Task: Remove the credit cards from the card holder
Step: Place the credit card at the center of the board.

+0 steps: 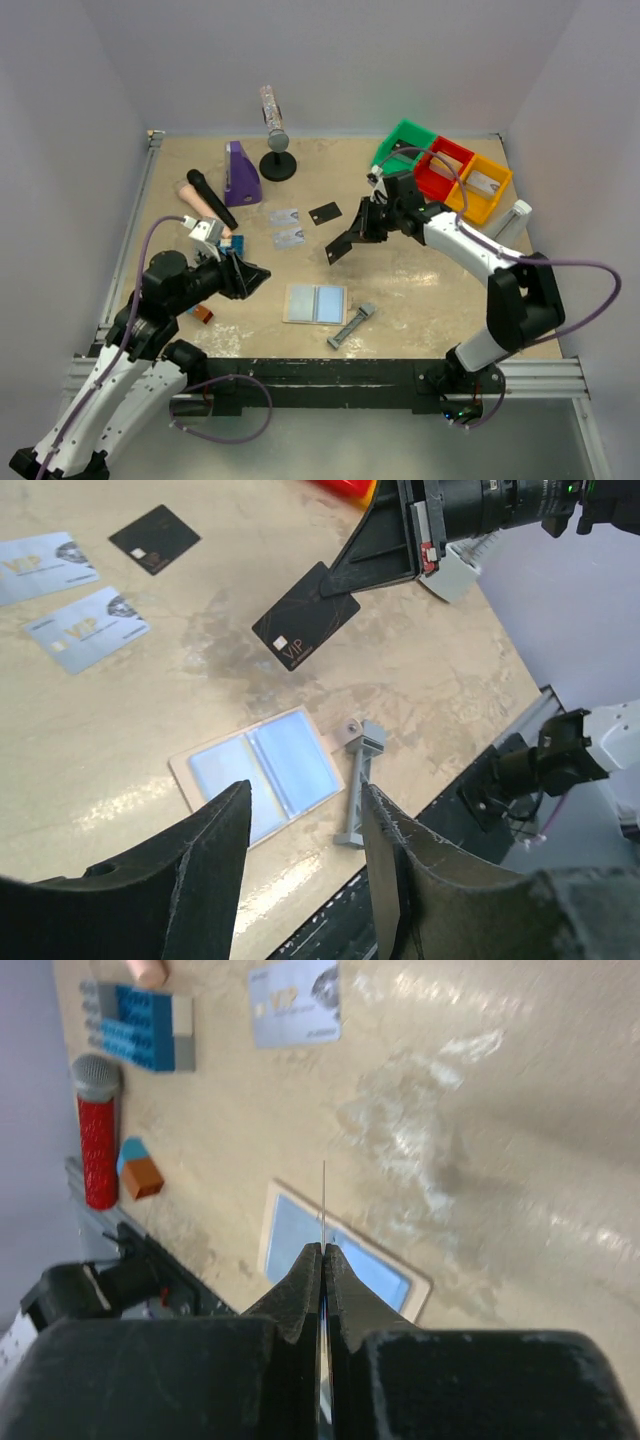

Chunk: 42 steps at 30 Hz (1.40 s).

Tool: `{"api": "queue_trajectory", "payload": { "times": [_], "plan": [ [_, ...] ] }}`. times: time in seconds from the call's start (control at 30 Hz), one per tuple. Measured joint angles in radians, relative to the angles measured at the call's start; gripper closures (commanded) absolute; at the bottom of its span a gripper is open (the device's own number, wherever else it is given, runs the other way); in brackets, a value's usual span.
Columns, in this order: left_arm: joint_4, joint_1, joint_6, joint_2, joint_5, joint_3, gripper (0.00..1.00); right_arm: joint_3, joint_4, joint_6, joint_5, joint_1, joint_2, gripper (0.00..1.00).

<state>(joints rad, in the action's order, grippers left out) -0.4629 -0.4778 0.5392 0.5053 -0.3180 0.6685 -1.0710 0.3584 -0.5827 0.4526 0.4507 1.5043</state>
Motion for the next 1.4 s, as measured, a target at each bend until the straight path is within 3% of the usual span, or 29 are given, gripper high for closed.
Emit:
{"api": "queue_trajectory", "payload": {
  "times": [0.27, 0.53, 1.07, 1.4],
  "plan": [
    [-0.042, 0.0, 0.02, -0.154, 0.113, -0.062, 0.42, -0.122, -0.106, -0.077, -0.024, -0.037, 0.238, 1.0],
    [-0.039, 0.0, 0.026, -0.143, 0.129, -0.089, 0.42, -0.198, -0.182, -0.171, -0.016, -0.043, 0.398, 1.0],
    [0.0, 0.0, 0.051, -0.063, 0.108, -0.127, 0.41, -0.256, -0.187, -0.203, -0.015, -0.044, 0.477, 1.0],
    [0.013, 0.0, 0.052, -0.034, 0.104, -0.127, 0.41, -0.287, -0.165, -0.202, -0.008, -0.046, 0.522, 0.92]
  ]
}}
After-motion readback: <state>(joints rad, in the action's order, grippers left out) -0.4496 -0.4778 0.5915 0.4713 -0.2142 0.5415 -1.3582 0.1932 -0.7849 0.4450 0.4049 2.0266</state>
